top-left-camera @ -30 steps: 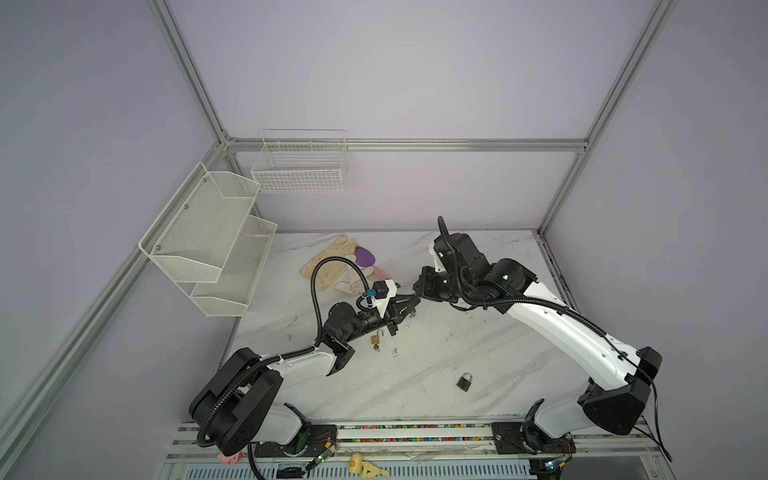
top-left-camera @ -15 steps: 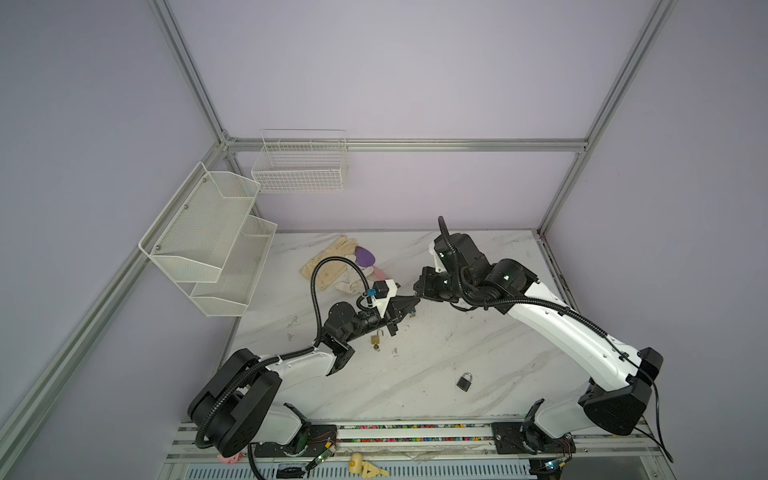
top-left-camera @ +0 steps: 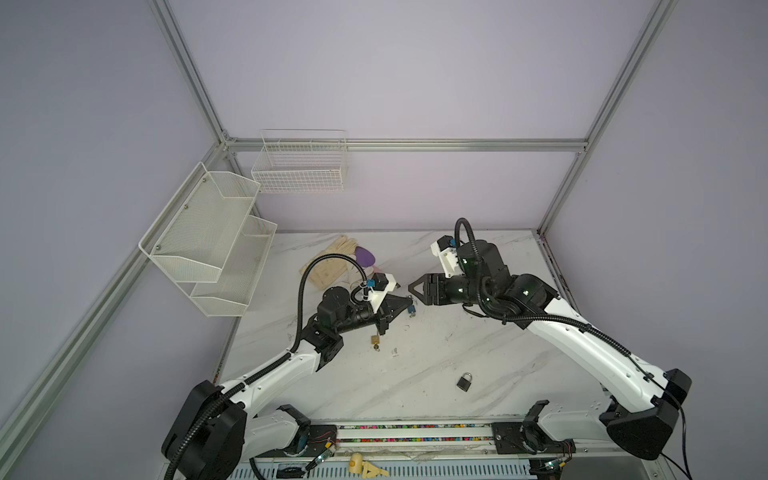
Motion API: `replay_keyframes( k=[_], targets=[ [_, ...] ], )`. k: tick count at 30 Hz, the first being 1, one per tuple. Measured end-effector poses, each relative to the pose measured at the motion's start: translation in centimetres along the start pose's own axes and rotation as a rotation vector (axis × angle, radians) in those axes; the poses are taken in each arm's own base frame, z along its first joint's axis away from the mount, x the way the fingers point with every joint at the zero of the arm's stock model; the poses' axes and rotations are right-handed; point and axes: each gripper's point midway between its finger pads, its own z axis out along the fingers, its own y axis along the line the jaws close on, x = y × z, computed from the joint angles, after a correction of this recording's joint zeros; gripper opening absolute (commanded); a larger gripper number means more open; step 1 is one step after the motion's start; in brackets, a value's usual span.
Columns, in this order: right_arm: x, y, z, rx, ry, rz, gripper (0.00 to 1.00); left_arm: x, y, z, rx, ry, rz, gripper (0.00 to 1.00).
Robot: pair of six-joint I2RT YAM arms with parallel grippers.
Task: Unlock with the key
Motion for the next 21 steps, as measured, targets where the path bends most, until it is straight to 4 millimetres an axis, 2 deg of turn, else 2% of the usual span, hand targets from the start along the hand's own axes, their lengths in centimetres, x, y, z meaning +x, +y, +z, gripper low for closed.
replay_keyframes(
  k=[6, 13, 21],
  targets=[
    [1.2, 1.0, 1.4, -0.125, 0.034, -0.098, 0.56, 0.0, -0.4, -0.2, 0.048, 0.047, -0.028, 0.00],
    [1.7, 0.2, 2.1, -0.180, 0.040, -0.135, 0.38, 0.3, -1.0, -0.3, 0.087, 0.078, -0.052, 0.00],
    [2.2, -0.7, 2.5, -0.233, 0.046, -0.128, 0.33, 0.2, -1.2, -0.4, 0.102, 0.096, -0.054, 0.00]
  ],
)
